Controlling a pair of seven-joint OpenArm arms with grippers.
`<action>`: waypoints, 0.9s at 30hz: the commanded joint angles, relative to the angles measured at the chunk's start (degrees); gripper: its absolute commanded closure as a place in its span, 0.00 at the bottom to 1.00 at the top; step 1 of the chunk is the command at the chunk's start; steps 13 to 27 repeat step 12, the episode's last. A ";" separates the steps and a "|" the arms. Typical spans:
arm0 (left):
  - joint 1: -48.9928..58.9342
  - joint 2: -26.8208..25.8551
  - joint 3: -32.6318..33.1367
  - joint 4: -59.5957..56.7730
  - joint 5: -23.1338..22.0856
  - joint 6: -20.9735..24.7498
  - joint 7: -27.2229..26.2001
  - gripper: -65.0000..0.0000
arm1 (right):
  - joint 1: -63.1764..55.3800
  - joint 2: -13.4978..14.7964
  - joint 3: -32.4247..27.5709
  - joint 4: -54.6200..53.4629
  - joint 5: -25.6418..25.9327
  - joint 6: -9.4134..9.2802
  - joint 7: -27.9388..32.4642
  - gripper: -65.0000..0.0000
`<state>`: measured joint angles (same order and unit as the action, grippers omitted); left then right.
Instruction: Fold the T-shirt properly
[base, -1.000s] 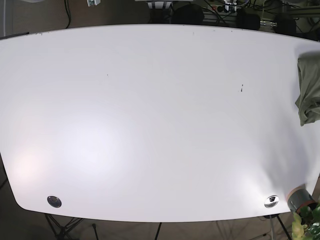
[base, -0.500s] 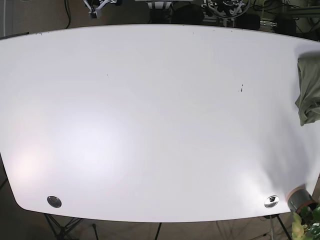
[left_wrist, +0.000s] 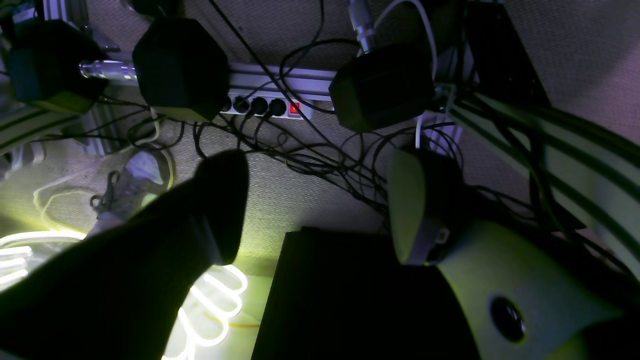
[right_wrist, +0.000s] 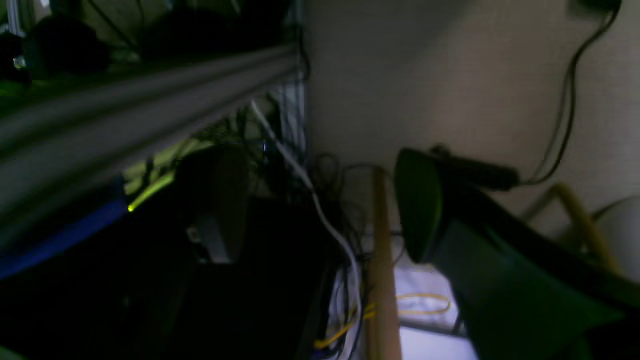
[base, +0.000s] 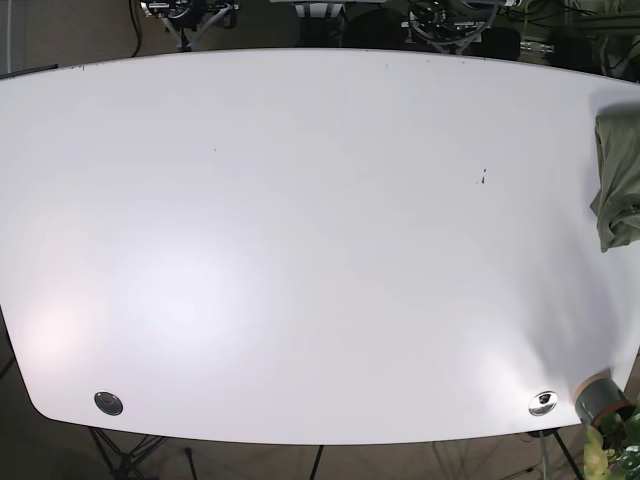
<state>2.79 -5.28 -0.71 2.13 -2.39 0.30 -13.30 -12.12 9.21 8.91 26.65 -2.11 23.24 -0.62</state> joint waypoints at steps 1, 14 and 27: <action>-0.28 0.31 0.14 0.46 0.15 -0.16 1.21 0.40 | 0.65 -0.38 0.02 0.29 -0.75 -0.08 0.49 0.35; -1.60 0.05 0.23 0.46 0.15 -0.25 2.97 0.40 | 1.44 -0.38 0.02 0.20 -0.92 -0.08 0.49 0.35; -1.60 0.05 0.23 0.46 0.15 -0.25 2.97 0.40 | 1.44 -0.38 0.02 0.20 -0.92 -0.08 0.49 0.35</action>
